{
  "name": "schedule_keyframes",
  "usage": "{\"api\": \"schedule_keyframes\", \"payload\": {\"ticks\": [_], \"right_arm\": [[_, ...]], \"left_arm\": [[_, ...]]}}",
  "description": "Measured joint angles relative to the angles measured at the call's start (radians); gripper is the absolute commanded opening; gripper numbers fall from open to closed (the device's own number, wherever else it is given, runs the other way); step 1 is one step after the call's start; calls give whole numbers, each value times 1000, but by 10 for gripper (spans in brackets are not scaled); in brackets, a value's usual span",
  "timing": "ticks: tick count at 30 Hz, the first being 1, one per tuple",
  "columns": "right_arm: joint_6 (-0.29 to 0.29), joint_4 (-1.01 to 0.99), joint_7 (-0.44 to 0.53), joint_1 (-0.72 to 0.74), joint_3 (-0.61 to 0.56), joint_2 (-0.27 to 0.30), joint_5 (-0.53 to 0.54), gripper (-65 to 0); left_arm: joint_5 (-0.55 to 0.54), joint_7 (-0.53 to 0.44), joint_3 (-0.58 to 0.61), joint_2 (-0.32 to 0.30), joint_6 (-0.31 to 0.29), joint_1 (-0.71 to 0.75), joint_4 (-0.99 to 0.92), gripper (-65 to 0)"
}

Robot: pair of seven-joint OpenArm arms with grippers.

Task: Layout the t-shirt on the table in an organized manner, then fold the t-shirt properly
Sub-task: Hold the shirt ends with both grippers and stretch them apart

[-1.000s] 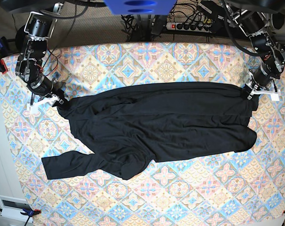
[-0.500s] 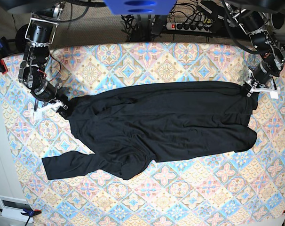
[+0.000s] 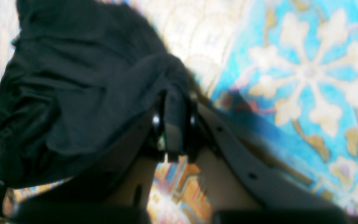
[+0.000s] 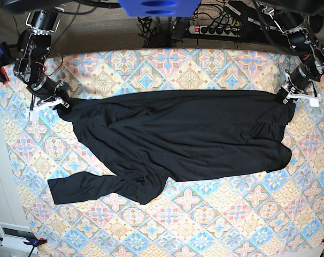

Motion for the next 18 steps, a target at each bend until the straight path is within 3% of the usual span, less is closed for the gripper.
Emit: {"api": "schedule_keyframes", "payload": {"ticks": [9, 13, 18], "right_arm": [[5, 49, -5, -113, 1, 1, 8, -647], [19, 80, -4, -147, 53, 0, 20, -646], [15, 156, -6, -233, 76, 2, 10, -646]], "left_arm": [[-68, 5, -61, -63, 0, 84, 17, -650], [-67, 23, -82, -87, 0, 116, 17, -650], [-73, 23, -84, -85, -7, 125, 17, -650]]}}
